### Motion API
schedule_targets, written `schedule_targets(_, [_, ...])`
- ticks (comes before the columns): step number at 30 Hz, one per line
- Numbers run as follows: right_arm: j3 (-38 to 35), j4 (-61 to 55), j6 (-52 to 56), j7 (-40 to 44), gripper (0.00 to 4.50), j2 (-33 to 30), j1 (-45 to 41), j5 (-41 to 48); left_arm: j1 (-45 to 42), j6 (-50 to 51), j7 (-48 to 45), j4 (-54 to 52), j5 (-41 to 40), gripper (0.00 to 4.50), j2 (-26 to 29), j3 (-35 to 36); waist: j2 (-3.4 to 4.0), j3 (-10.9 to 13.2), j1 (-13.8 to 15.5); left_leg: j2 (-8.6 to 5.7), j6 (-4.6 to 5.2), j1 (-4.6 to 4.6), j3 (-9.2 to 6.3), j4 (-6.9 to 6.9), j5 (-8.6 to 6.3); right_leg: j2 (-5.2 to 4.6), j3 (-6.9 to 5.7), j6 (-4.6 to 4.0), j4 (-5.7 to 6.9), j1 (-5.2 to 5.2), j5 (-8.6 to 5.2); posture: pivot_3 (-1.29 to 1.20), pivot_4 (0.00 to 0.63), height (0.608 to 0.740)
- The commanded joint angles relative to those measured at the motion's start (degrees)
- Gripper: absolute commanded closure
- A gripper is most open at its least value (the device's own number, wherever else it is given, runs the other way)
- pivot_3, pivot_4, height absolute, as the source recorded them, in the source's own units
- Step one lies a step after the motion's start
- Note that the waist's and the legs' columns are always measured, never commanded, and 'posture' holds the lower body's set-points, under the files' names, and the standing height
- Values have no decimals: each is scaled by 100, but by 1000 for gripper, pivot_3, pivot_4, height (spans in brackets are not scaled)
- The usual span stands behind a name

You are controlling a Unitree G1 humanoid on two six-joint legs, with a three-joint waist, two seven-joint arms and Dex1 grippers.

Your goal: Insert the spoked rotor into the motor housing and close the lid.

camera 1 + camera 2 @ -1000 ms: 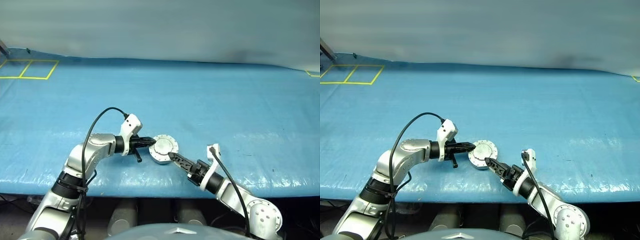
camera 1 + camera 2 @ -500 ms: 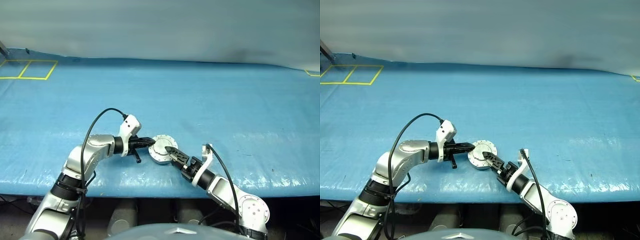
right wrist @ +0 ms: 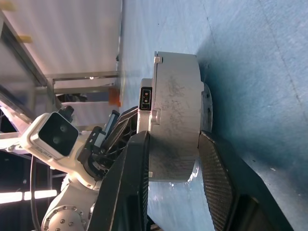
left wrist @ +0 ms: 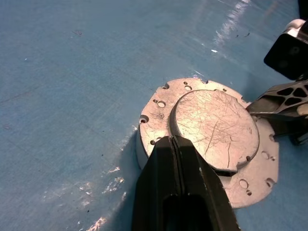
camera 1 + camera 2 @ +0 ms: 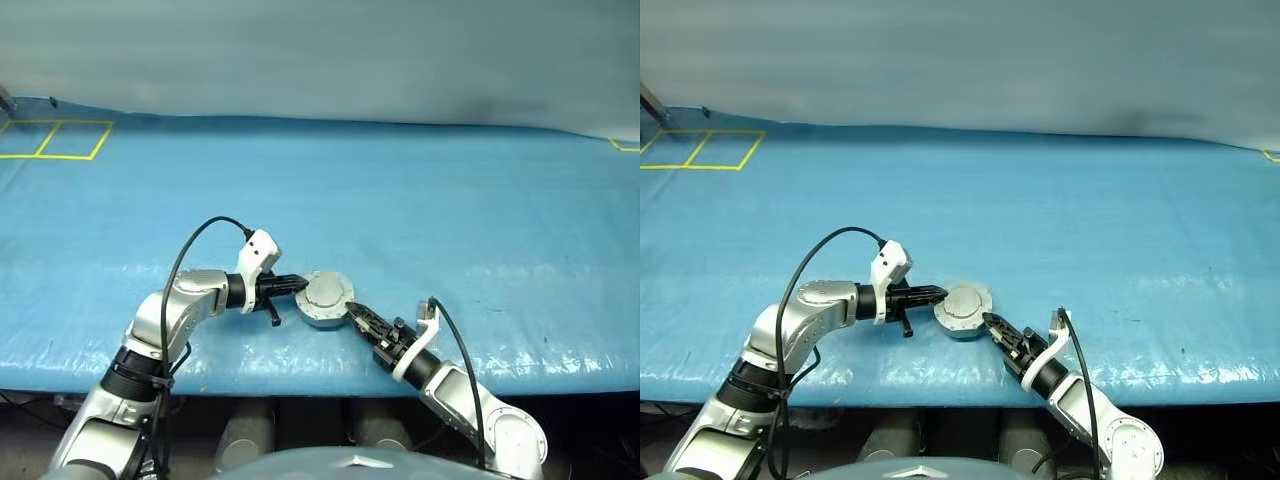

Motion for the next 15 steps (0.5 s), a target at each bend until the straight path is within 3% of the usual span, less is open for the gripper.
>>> schedule_targets(1, [210,-38,-19,-36,3302,-117,80,122,122,129,-81,17,26,4500,-19,-261,0,0,0,0,0,0,0,-2,0,0,0,-1,-1,0,0,0,150,740])
schedule_targets(11, [508,-106,-420,369,3302,-279,79,-250,122,132,-99,42,27,4500,-25,-276,0,-1,-5,1,0,4,1,-6,0,1,0,-1,-4,1,-1,0,150,740])
schedule_targets(15, [528,-79,-521,423,1971,-275,62,-182,119,126,-115,51,31,4500,-31,-284,0,0,-4,2,0,2,0,-4,0,0,0,-1,-3,1,-1,0,150,740])
